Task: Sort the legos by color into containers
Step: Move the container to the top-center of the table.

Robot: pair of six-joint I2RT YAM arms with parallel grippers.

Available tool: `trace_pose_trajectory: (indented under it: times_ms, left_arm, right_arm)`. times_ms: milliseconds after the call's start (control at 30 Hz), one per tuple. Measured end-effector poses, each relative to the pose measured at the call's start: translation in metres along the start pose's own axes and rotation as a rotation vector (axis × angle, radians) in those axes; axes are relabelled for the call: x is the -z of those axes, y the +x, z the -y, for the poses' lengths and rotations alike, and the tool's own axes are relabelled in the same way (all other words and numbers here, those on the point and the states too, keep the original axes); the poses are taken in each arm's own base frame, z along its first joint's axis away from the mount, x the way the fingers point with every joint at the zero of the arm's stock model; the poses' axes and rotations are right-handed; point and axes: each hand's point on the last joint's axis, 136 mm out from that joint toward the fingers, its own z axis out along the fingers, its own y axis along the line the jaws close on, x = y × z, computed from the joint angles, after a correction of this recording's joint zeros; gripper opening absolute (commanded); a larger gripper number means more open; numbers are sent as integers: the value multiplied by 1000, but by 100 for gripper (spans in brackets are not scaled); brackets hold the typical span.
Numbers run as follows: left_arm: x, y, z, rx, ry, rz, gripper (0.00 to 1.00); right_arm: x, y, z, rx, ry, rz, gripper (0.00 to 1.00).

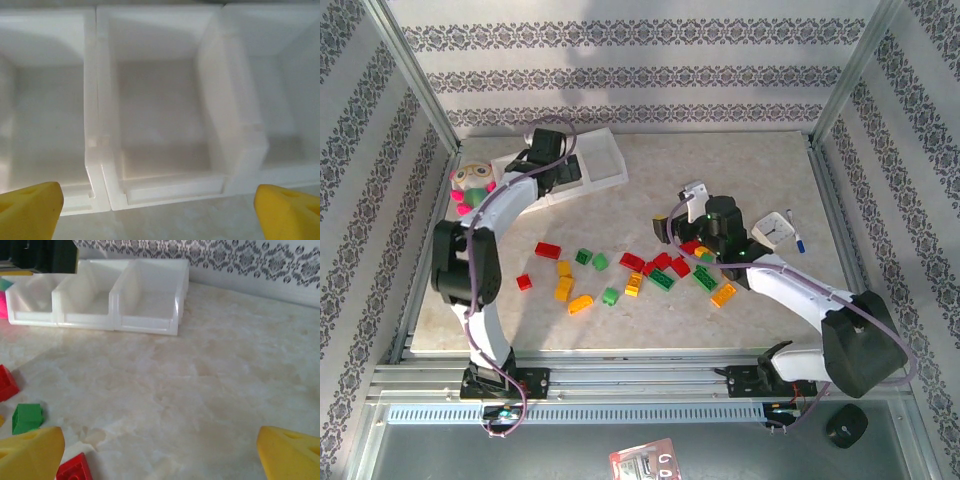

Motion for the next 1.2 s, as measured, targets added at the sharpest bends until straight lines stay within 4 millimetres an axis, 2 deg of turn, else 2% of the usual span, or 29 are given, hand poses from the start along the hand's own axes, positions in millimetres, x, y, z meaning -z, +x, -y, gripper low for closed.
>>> trace_pose_trajectory:
  times_ms: [133, 300, 400, 467, 567, 700, 933, 1100, 1200]
  left_arm:
    - [-30, 15, -12, 37, -50, -73, 91]
    - [-50, 24, -19, 72, -81, -129, 69]
    - [-56, 28, -19, 83, -92, -149, 48]
    - [-58, 29, -19, 87, -90, -159, 38]
    - [-57, 30, -18, 89, -88, -168, 32]
    - [-56, 31, -15, 87, -69, -173, 17]
    - [-41, 46, -20, 71, -49, -200, 8]
    - [-25, 57, -22, 45, -35, -216, 8]
    - [-13, 70, -15, 6, -15, -226, 8]
  right_arm:
    - [-1, 4, -1, -2, -5, -17, 98]
    - [-1, 8, -3, 7, -9, -38, 98]
    - [0, 11, -3, 13, -7, -50, 98]
    - [0, 12, -3, 18, -7, -54, 98]
    - [1, 11, -2, 28, -3, -53, 98]
    - [2, 10, -2, 29, -1, -50, 98]
    - [2, 10, -2, 28, -1, -51, 98]
    - [2, 10, 0, 28, 8, -50, 98]
    - [2, 10, 2, 19, 20, -49, 98]
